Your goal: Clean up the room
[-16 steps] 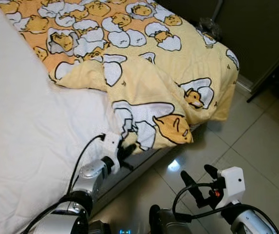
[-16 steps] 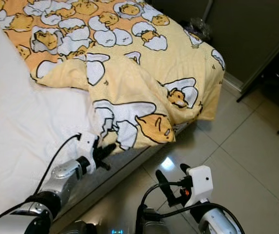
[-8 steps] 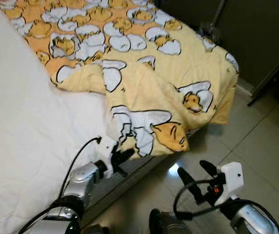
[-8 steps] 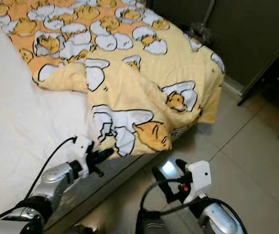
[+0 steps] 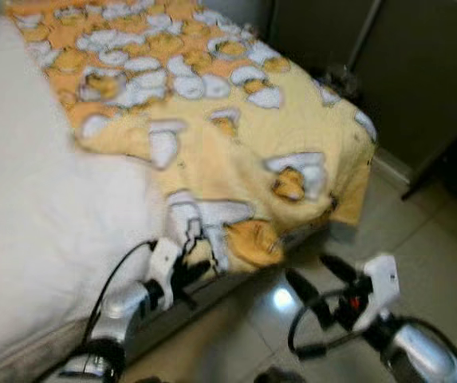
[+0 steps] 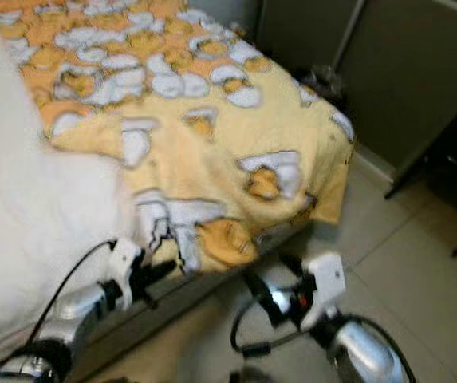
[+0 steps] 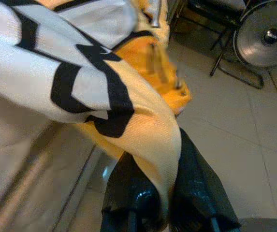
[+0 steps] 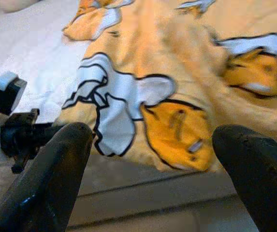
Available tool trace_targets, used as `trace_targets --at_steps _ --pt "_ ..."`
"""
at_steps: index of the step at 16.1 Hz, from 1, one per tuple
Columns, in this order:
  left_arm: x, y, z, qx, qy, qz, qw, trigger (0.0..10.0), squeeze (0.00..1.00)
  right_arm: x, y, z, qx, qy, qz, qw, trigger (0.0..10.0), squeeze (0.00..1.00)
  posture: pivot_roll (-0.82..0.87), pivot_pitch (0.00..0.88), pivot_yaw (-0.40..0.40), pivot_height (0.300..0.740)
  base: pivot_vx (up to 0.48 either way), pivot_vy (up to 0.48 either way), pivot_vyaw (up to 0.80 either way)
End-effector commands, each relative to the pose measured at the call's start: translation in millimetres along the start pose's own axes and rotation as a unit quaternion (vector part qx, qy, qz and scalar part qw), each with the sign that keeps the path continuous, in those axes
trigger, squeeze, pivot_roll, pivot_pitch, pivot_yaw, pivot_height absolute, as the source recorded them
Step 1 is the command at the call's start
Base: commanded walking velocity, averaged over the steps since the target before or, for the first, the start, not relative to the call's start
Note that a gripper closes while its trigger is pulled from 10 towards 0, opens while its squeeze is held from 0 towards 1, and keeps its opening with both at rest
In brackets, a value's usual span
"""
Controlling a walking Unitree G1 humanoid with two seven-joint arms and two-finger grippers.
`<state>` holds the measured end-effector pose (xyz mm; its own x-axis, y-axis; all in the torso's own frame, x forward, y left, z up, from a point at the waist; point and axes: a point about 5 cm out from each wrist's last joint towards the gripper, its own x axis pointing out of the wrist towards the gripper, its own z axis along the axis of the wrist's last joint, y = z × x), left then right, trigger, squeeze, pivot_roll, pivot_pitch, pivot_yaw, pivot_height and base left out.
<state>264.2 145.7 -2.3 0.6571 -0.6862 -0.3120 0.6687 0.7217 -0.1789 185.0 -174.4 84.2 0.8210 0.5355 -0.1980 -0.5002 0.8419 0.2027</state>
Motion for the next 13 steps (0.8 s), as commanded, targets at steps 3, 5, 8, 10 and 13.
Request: trace_targets --at_steps 3,5,8,10,13 --pt "-8.5 -1.0 -9.6 0.015 0.021 -0.014 1.000 0.0 0.00 -3.9 -2.6 -1.9 0.009 0.007 -0.005 1.000 10.0 0.01 -0.16 0.086 -0.024 0.740 0.000 -0.472 0.00" --pt "-16.1 3.4 -12.0 0.025 0.032 -0.017 0.999 0.0 0.00 -4.0 -1.4 -2.4 0.011 0.008 -0.003 1.000 10.0 0.01 -0.16 0.087 -0.023 0.740 0.000 -0.471 0.00" --pt "-16.1 2.7 -9.2 0.048 0.035 -0.039 0.997 0.0 0.00 -4.0 -1.9 -3.6 0.011 0.013 -0.001 1.000 10.0 0.01 -0.16 0.085 -0.024 0.740 0.000 -0.469 0.00" --pt "-15.9 -0.5 -9.1 0.067 0.042 -0.063 0.995 0.0 0.00 -3.9 -1.4 -5.3 0.010 0.017 0.001 1.000 10.0 0.01 -0.16 0.085 -0.024 0.740 0.000 -0.446 0.00" --pt "-24.0 -4.2 -19.4 0.114 0.077 -0.090 0.986 0.0 0.00 -5.1 -0.9 -8.5 0.011 0.022 0.003 1.000 10.0 0.01 -0.16 0.086 -0.024 0.740 0.000 -0.436 0.00"
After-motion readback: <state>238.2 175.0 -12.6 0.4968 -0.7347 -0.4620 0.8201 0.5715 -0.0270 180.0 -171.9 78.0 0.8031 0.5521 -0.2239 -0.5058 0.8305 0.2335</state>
